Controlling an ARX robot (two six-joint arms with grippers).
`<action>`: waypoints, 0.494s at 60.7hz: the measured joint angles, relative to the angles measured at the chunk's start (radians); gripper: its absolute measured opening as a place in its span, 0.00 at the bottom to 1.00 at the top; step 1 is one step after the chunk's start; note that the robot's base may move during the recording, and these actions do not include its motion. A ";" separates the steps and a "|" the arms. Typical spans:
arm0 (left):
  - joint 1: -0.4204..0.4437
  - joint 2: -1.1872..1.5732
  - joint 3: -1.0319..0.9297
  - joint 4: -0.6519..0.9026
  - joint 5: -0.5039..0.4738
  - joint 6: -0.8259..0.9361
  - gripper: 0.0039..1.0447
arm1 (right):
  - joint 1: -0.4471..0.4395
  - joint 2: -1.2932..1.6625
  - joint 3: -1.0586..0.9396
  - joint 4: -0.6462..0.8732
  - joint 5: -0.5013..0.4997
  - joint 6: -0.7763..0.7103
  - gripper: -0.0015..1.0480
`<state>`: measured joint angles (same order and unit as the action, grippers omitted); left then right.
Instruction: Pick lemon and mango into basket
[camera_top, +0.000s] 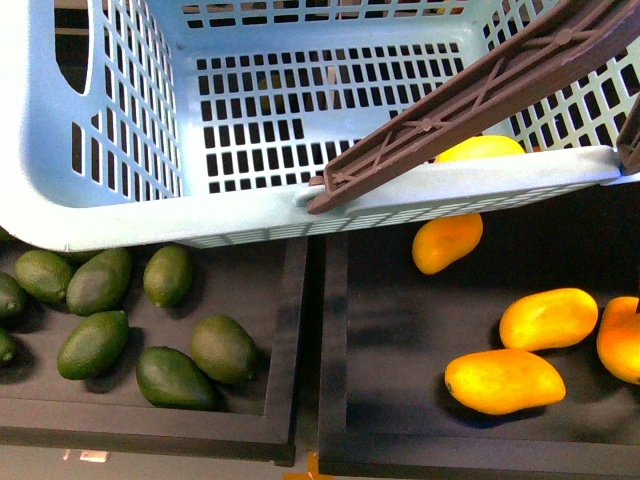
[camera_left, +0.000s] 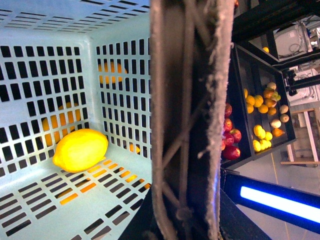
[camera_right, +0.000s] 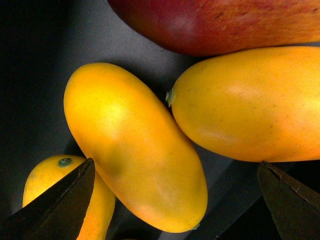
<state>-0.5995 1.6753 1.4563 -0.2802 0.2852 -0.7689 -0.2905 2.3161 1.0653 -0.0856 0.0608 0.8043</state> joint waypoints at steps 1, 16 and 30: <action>0.000 0.000 0.000 0.000 0.000 0.000 0.06 | 0.002 0.003 0.003 0.000 0.000 0.000 0.92; 0.000 0.000 0.000 0.000 -0.002 0.000 0.06 | 0.034 0.073 0.068 -0.011 0.001 0.000 0.92; 0.000 0.000 0.000 0.000 -0.003 0.000 0.06 | 0.037 0.120 0.111 -0.006 0.010 -0.005 0.92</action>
<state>-0.5995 1.6756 1.4563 -0.2802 0.2825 -0.7689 -0.2539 2.4359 1.1767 -0.0914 0.0711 0.7998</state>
